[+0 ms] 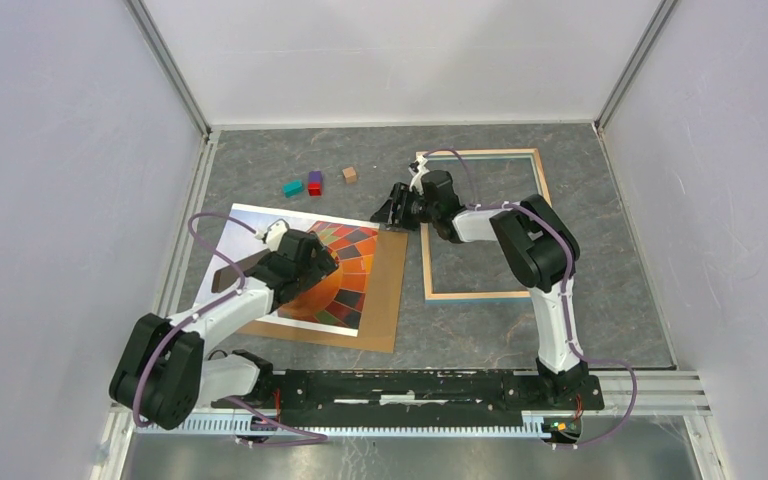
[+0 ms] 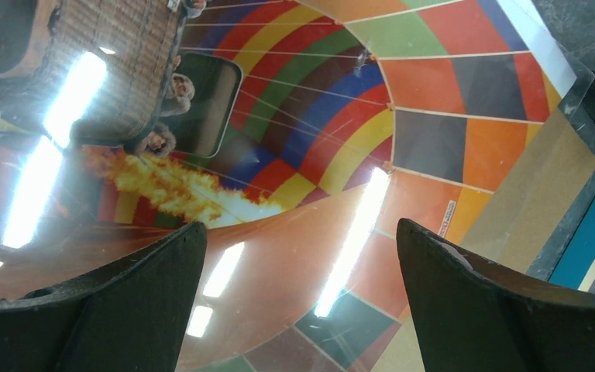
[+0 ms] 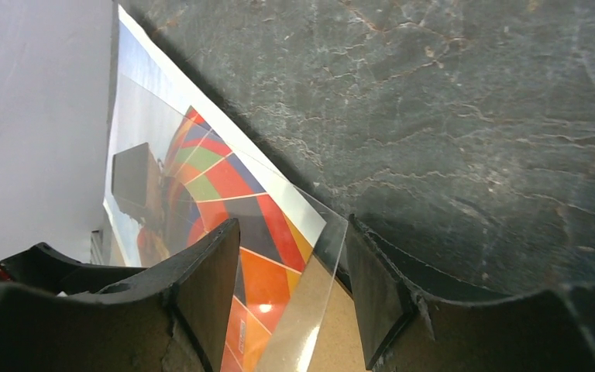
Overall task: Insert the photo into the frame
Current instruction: Pick up the photo frame item at the center of the board.
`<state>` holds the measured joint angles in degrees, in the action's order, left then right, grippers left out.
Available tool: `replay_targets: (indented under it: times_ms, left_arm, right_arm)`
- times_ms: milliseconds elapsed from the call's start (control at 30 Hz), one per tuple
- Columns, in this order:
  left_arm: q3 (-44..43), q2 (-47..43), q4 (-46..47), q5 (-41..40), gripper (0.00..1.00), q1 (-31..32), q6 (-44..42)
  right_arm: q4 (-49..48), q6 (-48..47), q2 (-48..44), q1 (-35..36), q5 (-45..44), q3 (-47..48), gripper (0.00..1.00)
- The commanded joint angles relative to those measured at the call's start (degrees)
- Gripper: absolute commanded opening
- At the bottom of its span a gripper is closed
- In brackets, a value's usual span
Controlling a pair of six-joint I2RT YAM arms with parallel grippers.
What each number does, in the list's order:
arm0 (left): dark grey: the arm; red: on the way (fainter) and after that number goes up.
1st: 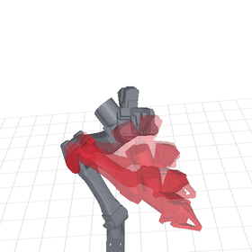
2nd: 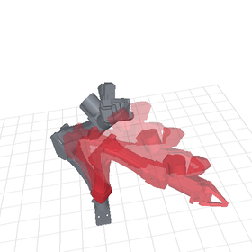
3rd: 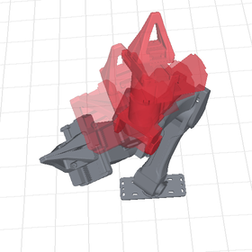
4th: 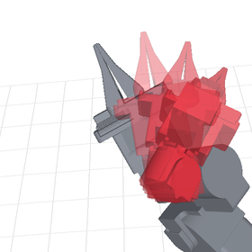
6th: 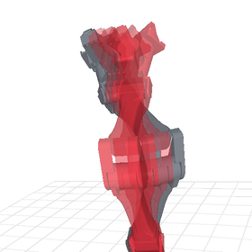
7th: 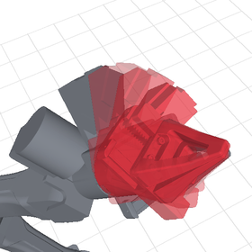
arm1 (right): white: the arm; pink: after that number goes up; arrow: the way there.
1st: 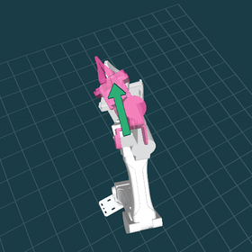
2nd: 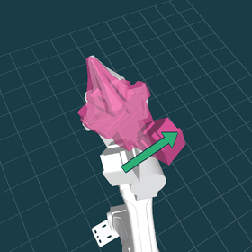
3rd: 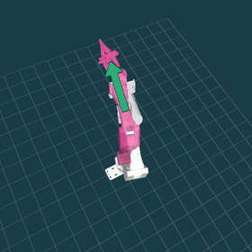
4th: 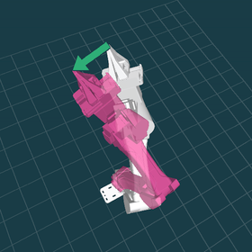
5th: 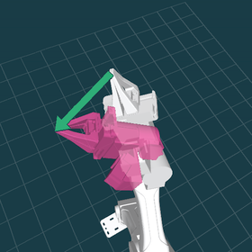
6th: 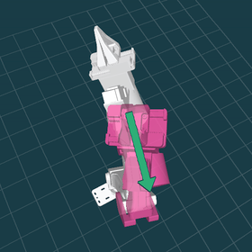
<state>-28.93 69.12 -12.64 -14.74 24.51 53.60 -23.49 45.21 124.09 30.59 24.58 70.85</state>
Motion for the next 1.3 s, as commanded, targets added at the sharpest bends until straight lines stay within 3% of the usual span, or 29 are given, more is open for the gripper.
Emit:
replay_targets:
  times_ms: [0, 333, 467, 567, 833, 900, 967, 1100, 1267]
  left_arm:
    - [2.5, 5.1, -1.6, 1.6, 1.0, 0.1, 3.1]
    - [0.9, 7.3, 0.0, 3.9, 1.0, 0.1, 3.2]
    - [0.4, 7.3, -0.2, 4.3, 1.0, 0.1, 2.8]
    - [0.2, 6.4, -0.6, 4.4, 1.0, 0.1, 2.5]
    - [-0.2, 4.0, -0.5, 4.6, 1.0, 0.2, 1.4]
    - [-1.3, 1.9, -1.5, 4.9, 1.0, 0.2, -0.2]
    - [-2.8, -1.7, -2.9, 6.2, 1.0, 0.2, -1.4]
    - [-7.2, -11.5, -6.9, 8.3, 1.0, 0.3, -3.4]
    - [-18.5, -19.3, -11.4, 10.6, 1.0, 0.3, -11.1]
  right_arm:
    - [-4.1, 4.4, 2.1, 1.1, 2.1, -1.0, 0.59]
    - [-18.9, 12.8, -4.1, 1.0, 7.6, -8.0, 0.56]
    - [-19.7, 12.6, -4.8, 1.0, 7.7, -8.9, 0.36]
    - [-20.3, 12.8, -3.4, 1.0, 8.0, -8.4, 0.27]
    - [-24.5, 13.3, -1.2, 1.0, 8.5, -8.7, 0.24]
    - [-25.7, 12.7, -1.5, 1.1, 8.3, -9.8, 0.16]
    - [-25.6, 11.9, -2.4, 0.9, 7.5, -10.9, 0.01]
    - [-24.7, 9.9, -6.7, 0.4, 6.0, -12.7, 0.0]
    - [-15.1, 7.0, -16.0, -0.8, 1.7, -14.7, 0.0]
